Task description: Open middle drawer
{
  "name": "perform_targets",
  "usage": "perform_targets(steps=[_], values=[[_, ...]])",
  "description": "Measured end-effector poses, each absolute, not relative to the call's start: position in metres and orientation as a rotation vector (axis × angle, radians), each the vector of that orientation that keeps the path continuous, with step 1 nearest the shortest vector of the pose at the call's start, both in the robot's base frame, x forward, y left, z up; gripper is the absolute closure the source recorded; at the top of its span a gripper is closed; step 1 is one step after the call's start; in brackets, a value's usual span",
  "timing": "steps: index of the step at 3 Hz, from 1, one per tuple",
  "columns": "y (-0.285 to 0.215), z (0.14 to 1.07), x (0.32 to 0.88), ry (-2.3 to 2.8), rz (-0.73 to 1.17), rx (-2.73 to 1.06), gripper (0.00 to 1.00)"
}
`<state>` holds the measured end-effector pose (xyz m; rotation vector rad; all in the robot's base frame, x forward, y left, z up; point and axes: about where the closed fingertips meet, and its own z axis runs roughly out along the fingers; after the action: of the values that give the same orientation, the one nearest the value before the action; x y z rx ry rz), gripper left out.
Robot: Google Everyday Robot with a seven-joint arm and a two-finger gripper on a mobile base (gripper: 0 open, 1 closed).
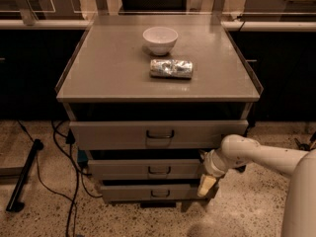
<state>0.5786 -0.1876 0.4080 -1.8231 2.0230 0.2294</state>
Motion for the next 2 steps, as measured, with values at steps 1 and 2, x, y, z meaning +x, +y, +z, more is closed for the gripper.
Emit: perform_targets(steps=[1,2], values=[[-0.1864,0.4087,0.5707,2.069,0.276,-1.862,0.00],[-0.1848,0.4123,0.5634,2.096,0.303,-1.890,0.00]])
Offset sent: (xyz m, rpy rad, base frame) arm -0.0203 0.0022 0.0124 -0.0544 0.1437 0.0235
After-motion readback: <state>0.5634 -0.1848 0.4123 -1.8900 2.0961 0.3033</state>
